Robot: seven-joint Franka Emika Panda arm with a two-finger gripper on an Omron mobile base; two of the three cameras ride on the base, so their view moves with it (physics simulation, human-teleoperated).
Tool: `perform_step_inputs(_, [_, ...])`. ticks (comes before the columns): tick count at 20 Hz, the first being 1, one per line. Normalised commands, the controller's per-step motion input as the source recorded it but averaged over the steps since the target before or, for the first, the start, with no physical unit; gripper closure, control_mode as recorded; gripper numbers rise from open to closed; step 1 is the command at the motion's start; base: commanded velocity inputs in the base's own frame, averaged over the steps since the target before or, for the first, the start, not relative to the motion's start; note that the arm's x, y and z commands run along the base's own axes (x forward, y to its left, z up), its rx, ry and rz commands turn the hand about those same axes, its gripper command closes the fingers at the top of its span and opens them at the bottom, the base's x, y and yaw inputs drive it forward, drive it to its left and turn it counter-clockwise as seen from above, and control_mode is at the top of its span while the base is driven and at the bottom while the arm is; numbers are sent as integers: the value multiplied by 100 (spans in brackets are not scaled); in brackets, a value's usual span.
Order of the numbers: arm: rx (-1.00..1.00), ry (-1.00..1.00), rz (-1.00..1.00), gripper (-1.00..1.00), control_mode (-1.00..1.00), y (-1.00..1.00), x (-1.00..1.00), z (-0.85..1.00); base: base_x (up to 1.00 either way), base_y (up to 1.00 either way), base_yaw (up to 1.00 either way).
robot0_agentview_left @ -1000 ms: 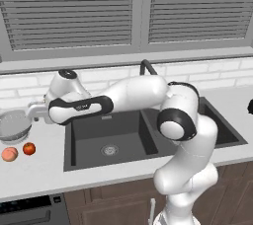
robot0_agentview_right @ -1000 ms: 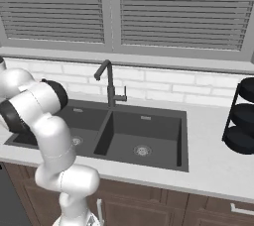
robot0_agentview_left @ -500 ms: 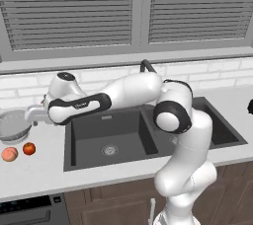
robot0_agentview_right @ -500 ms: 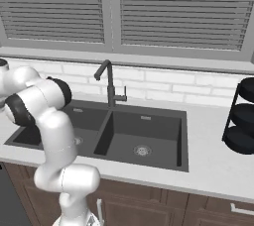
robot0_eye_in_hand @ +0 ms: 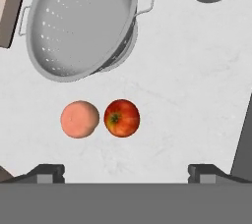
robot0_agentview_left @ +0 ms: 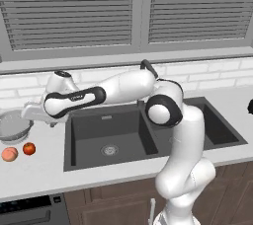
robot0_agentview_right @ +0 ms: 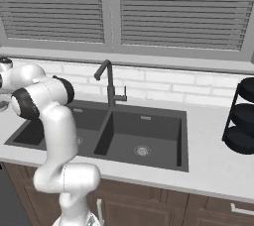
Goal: Put the colander in the sink, put the apple, peach in the colander, and turn on the sink faucet and pour water over the colander.
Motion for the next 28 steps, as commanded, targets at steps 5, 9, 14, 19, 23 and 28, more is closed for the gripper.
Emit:
perform_step_inputs(5, [0, 10, -2, -100, -100, 22, 14, -5, 0, 0, 0])
perform_step_inputs(9, [0, 3, 0, -100, -100, 0, 14, -6, 0, 0, 0])
perform_step_inputs(14, [-1, 0, 0, -100, -100, 0, 12, -11, 0, 0, 0])
perform_step_inputs(19, [0, 0, -4, -100, -100, 0, 4, -24, 0, 0, 0])
perform_step_inputs(23, [-1, 0, -8, -100, -100, 0, 0, -14, 0, 0, 0])
perform_step_inputs(28, [0, 0, -14, -100, -100, 9, 3, 0, 0, 0, 0])
